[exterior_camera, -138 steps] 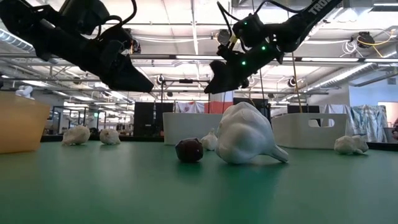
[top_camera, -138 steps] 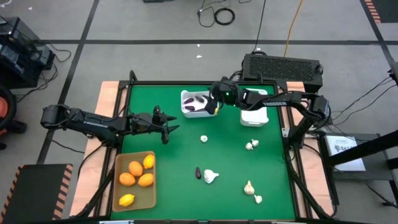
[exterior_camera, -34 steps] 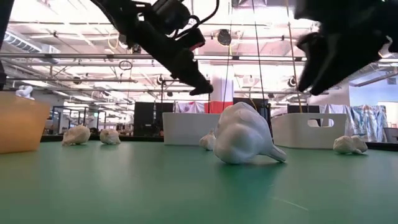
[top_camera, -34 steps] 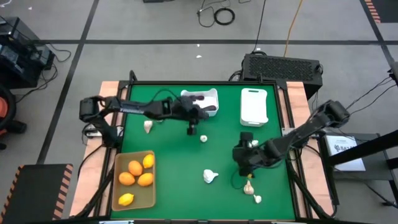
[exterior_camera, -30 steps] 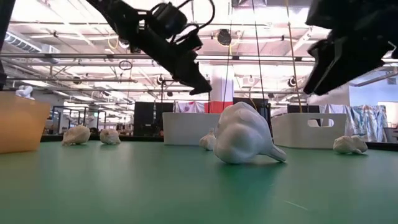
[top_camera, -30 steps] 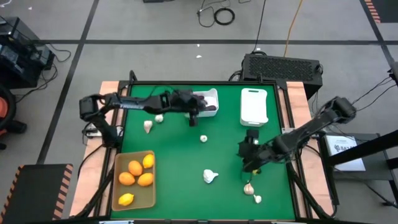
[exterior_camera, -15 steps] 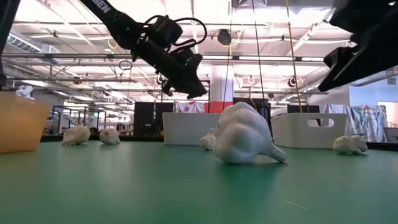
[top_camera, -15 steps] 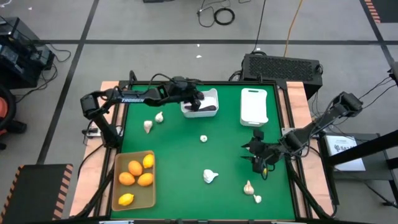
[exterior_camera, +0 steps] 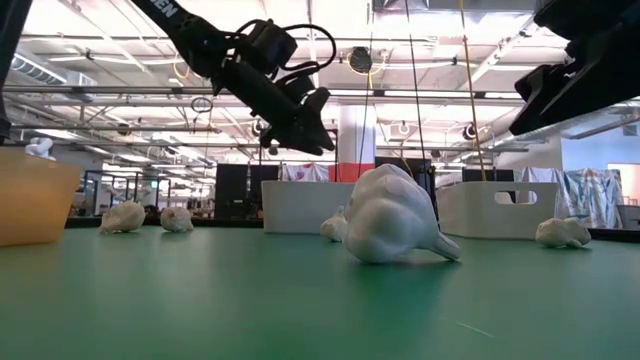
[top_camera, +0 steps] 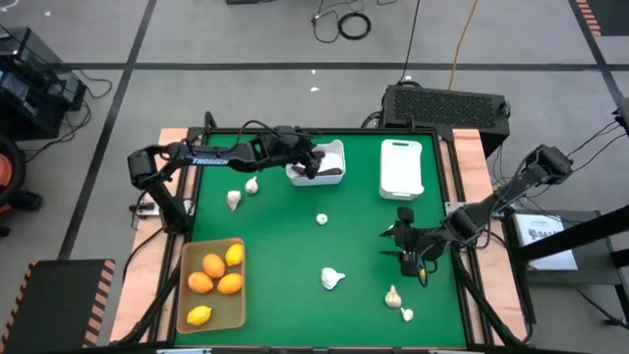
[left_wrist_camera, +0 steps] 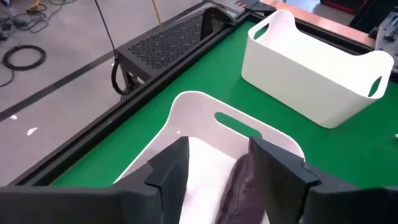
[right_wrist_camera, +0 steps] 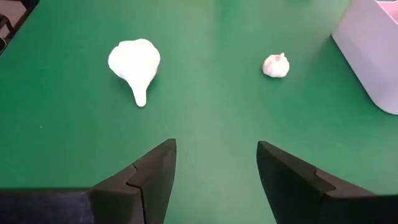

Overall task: Sort produce into baskets
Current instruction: Put the white garlic into the right white bin

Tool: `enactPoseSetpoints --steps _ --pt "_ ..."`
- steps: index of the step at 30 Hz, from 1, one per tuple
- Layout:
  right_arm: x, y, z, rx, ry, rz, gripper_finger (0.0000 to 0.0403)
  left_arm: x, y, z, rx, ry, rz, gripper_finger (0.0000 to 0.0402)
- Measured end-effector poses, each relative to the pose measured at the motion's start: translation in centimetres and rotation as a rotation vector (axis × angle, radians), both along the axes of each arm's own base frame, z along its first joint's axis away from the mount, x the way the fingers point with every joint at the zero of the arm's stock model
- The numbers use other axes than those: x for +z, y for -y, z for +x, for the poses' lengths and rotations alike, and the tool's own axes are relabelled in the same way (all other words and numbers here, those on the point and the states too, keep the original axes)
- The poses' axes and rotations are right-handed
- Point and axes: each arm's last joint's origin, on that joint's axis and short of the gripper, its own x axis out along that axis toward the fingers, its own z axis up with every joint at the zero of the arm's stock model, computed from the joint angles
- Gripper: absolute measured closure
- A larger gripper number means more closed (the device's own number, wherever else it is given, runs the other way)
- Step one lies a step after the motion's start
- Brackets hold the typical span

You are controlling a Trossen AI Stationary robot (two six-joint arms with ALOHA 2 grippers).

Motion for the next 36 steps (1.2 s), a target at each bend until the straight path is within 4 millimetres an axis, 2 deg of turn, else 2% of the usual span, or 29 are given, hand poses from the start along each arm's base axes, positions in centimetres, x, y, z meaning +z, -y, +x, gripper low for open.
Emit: enactPoseSetpoints --steps 4,7,10,15,21,28,33,36 --pt "0.1 -0.1 0.2 0.001 0.019 0.011 0.0188 0.4 0.1 -0.2 0.010 0.012 -0.018 0.0224" --pt "0.0 -0.4 0.7 0.023 0.038 0.010 0.0188 1.6 0.4 -0.8 0.040 0.055 -0.077 0.0224" --pt "-0.3 -1.0 1.5 0.064 0.053 0.027 0.0188 2.7 1.2 -2.0 0.051 0.021 -0.118 0.0224" --pt "-1.4 -1.8 3.0 0.131 0.051 0.069 0.0188 5.1 3.9 -4.1 0.026 -0.046 -0.127 0.0224" --pt "-2.9 -2.4 4.7 0.171 0.047 0.145 0.0188 7.0 8.1 -6.7 0.112 -0.102 -0.014 0.0224" --pt "-4.9 -3.0 5.8 0.127 0.023 0.198 0.0188 6.8 11.8 -10.6 0.104 -0.162 0.020 0.0224" --pt "-6.4 -3.4 6.6 0.098 -0.001 0.225 0.0188 5.2 12.5 -14.6 0.111 -0.137 -0.010 0.0224" --pt "-6.6 -3.9 7.4 0.092 -0.014 0.225 0.0188 3.7 12.6 -17.2 0.134 -0.086 -0.031 0.0224"
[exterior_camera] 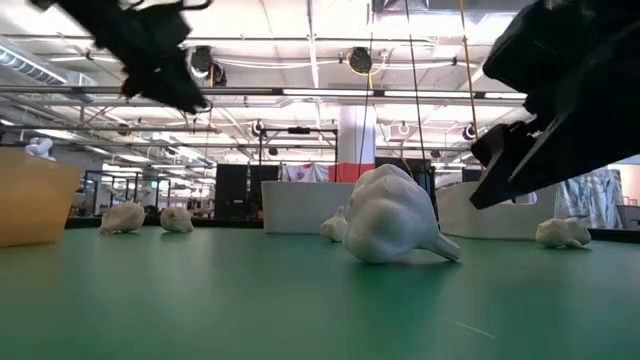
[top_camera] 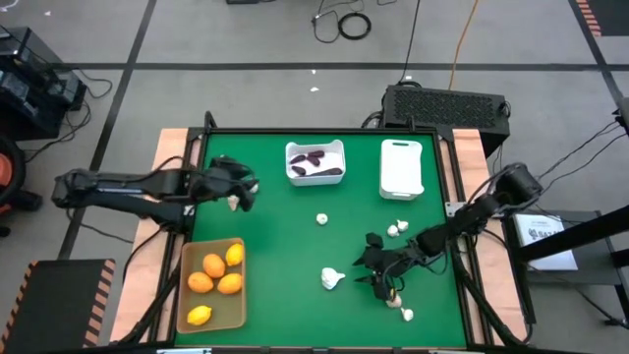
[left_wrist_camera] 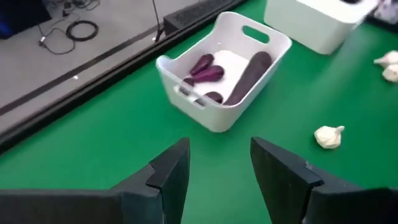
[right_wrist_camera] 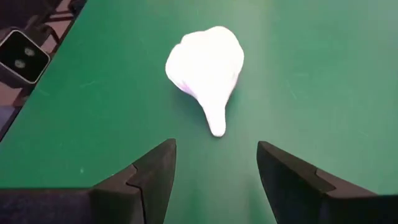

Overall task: Sort produce into baskets
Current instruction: Put the white garlic into the right white bin

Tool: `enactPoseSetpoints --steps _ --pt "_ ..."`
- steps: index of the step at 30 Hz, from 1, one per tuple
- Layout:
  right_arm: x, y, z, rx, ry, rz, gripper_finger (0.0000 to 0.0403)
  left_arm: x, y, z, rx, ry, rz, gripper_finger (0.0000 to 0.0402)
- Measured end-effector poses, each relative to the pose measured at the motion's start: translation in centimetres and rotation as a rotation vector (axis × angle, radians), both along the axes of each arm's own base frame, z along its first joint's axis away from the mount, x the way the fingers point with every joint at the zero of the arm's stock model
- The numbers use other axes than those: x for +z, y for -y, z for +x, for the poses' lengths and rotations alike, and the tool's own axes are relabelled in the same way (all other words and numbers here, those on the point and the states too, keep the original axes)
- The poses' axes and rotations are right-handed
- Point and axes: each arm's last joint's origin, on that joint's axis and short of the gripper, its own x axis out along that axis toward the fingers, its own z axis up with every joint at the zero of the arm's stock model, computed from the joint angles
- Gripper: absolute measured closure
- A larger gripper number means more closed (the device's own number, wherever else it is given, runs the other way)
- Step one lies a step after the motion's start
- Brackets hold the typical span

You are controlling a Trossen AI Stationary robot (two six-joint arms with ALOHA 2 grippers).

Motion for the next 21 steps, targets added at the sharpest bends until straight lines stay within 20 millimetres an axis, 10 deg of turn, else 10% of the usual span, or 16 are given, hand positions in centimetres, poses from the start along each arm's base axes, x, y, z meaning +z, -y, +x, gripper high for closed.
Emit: enactPoseSetpoints --steps 6,21 --pt "0.1 -0.9 1.7 0.016 -0.034 -0.051 0.0188 -2.2 0.2 -3.1 -0.007 0.239 0.001 0.0224" --pt "-2.1 -1.2 4.1 0.011 -0.098 -0.116 0.0188 -5.7 0.5 -3.5 -0.178 0.460 0.060 0.0224"
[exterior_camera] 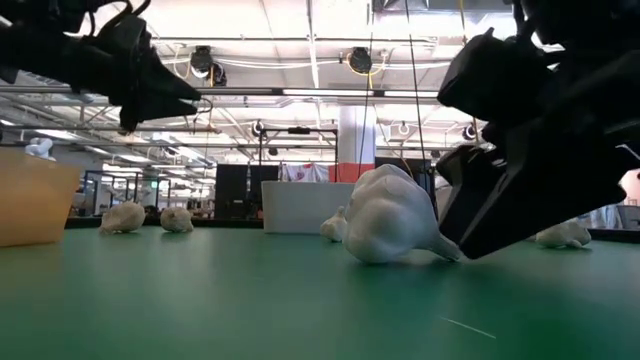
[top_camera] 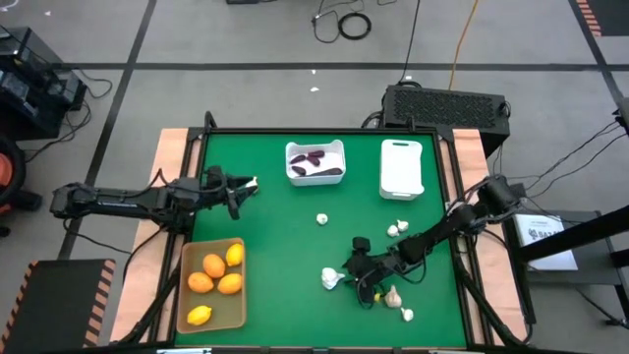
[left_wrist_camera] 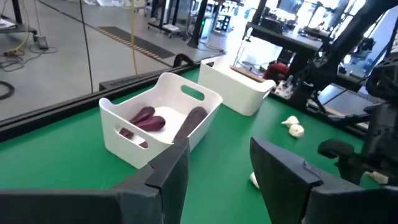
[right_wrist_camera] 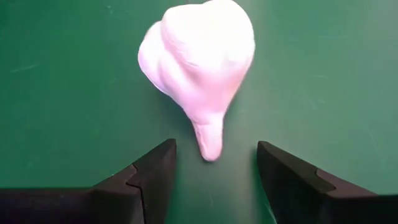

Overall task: Sort produce into baskets
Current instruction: Put the white garlic into the right white bin

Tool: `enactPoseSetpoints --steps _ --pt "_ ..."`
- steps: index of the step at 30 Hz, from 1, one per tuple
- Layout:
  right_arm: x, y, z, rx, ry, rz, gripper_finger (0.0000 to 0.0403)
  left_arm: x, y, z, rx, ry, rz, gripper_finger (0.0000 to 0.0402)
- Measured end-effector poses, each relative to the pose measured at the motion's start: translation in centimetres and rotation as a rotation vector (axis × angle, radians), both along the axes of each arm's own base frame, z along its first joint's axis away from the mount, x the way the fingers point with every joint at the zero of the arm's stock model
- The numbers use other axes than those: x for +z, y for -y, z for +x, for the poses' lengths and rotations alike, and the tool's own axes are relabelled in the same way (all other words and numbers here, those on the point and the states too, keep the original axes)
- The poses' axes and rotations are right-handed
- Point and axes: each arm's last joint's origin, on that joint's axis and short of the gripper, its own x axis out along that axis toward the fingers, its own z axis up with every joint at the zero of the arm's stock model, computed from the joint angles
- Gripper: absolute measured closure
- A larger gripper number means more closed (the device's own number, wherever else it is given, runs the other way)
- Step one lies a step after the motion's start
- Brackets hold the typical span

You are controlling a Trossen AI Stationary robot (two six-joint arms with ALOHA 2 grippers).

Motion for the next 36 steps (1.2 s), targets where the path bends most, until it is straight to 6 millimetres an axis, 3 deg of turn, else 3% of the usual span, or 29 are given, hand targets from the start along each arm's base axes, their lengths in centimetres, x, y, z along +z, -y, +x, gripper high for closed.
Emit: enactPoseSetpoints --steps 8,20,27,36 --pt "-0.7 -0.6 1.3 0.005 0.007 -0.020 0.0209 -0.6 0.0 -0.1 0.002 -0.013 -0.006 0.0224" --pt "0.9 -0.4 0.8 0.059 -0.005 -0.067 0.0390 -0.7 0.0 -0.1 0.003 -0.017 -0.001 0.0224" --pt "4.6 0.8 -0.1 0.081 0.032 -0.112 0.0384 -0.7 0.0 -0.1 0.011 -0.022 0.002 0.0224" --pt "9.4 5.5 -3.3 -0.086 -0.036 -0.349 0.0391 -0.7 0.0 -0.1 0.014 -0.021 0.001 0.0224"
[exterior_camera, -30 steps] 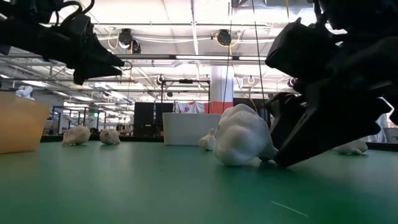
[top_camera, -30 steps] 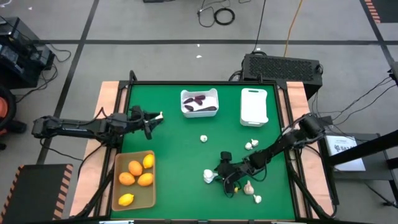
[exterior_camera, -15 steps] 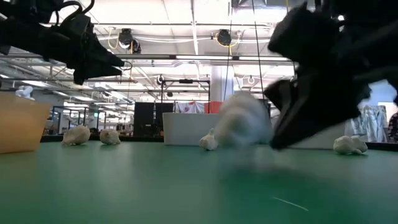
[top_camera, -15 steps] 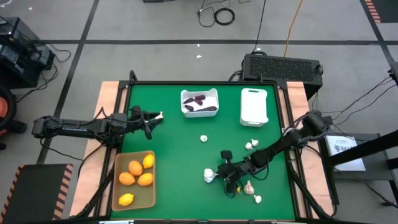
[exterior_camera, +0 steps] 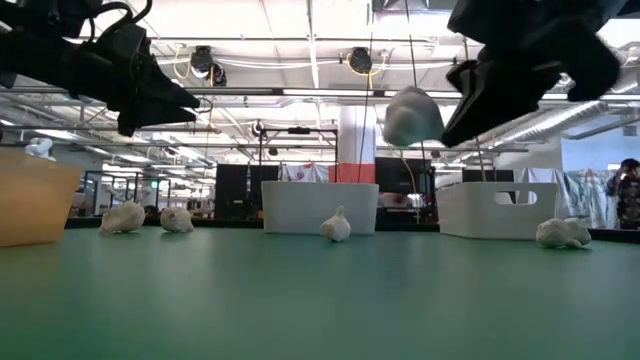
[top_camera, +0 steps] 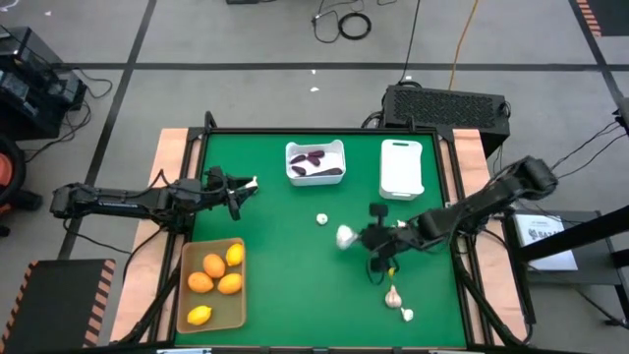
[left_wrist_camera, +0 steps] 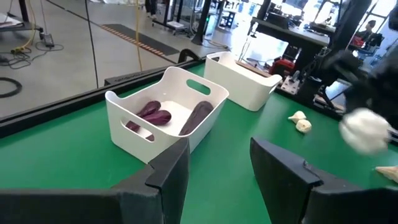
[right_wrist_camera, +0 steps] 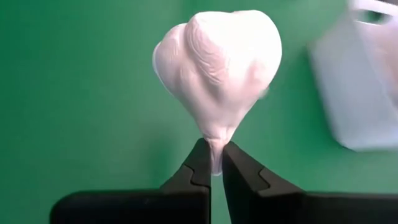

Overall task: Sort produce into baskets
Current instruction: Put the white garlic into the right white bin

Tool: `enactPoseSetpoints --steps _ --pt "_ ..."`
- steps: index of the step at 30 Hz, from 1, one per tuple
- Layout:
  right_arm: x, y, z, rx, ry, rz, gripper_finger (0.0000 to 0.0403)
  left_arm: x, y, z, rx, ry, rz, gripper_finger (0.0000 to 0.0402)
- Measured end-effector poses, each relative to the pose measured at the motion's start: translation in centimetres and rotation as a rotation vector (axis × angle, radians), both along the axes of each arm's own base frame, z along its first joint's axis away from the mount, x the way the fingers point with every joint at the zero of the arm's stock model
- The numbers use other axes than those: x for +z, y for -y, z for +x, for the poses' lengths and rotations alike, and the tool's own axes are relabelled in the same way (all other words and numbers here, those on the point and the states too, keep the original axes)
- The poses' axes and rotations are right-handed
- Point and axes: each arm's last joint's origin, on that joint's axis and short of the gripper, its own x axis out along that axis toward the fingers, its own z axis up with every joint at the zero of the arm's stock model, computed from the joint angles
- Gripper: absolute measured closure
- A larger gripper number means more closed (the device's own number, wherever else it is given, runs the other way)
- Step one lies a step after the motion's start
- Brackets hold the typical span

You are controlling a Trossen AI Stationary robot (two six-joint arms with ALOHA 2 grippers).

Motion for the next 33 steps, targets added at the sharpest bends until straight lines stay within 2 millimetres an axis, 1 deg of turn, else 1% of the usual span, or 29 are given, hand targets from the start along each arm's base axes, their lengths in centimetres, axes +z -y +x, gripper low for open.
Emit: enactPoseSetpoints --steps 5,10,13,17,21,24,30,33 --pt "1.9 3.0 -2.1 -0.141 -0.033 -0.082 0.0392 0.0 0.0 0.0 0.001 0.001 -0.005 0.0224" --pt "3.0 5.9 -4.2 -0.323 -0.073 -0.176 0.0392 0.0 0.0 0.0 0.004 0.002 -0.007 0.0224" --pt "3.6 7.6 -5.0 -0.446 -0.072 -0.222 0.0392 0.0 0.0 0.0 0.005 0.002 -0.007 0.0224" --pt "3.7 10.0 -5.9 -0.639 -0.090 -0.273 0.0392 0.0 0.0 0.0 0.005 0.002 -0.007 0.0224" --pt "3.3 12.2 -6.5 -0.791 -0.134 -0.254 0.0392 0.0 0.0 0.0 0.005 0.002 -0.008 0.0224" --pt "3.2 13.5 -6.8 -0.865 -0.151 -0.236 0.0392 0.0 0.0 0.0 0.005 0.002 -0.008 0.0224" --pt "2.6 15.5 -7.1 -0.870 -0.223 -0.054 0.0392 0.0 0.0 0.0 0.005 0.001 -0.008 0.0224" --pt "2.3 16.4 -7.1 -0.888 -0.248 -0.018 0.0392 0.0 0.0 0.0 0.005 0.002 -0.011 0.0224"
